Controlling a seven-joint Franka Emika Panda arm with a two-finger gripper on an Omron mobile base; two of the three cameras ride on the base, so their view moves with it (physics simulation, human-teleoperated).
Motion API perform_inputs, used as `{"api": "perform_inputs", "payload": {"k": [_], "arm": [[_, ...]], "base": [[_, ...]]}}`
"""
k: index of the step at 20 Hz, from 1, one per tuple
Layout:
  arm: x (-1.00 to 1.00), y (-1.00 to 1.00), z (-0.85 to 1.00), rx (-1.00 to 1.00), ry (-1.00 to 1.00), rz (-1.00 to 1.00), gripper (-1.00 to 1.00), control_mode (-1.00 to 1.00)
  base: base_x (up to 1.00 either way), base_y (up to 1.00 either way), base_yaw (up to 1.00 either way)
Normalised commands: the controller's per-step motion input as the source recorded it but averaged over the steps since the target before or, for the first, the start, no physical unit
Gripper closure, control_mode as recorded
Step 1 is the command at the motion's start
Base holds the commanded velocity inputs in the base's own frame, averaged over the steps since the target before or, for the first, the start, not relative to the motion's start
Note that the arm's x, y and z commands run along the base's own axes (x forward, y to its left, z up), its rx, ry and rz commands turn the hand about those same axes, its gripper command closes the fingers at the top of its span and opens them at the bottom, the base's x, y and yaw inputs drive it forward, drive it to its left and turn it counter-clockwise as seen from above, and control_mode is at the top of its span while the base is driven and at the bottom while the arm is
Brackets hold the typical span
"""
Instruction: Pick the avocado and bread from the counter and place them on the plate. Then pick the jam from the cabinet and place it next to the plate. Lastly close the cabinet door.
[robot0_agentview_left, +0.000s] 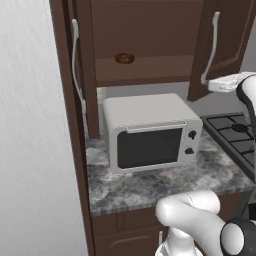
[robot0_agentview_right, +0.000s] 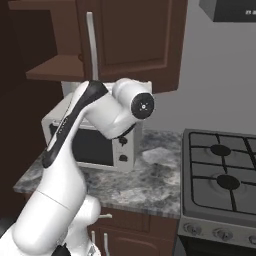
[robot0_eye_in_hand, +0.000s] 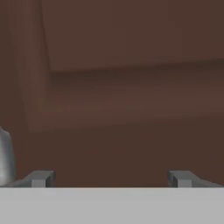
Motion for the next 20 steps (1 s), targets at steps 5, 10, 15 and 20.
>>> {"api": "perform_inputs", "payload": {"k": [5,10,15,20], "arm": [[0.7,0.2,-0.04,-0.08,0.07,-0.19,-1.0,-1.0],[0.76,0.17,-0.12,-0.08,0.01,-0.19,-1.0,-1.0],[0.68,0.1,-0.06,-0.07,0.02,-0.18,-1.0,-1.0],[0.61,0.0,0.0,0.0,0.09,-0.13,-1.0,-1.0]], "base": [[0.0,0.0,0.0],[0.0,0.0,0.0],[0.0,0.0,0.0],[0.0,0.0,0.0]]}}
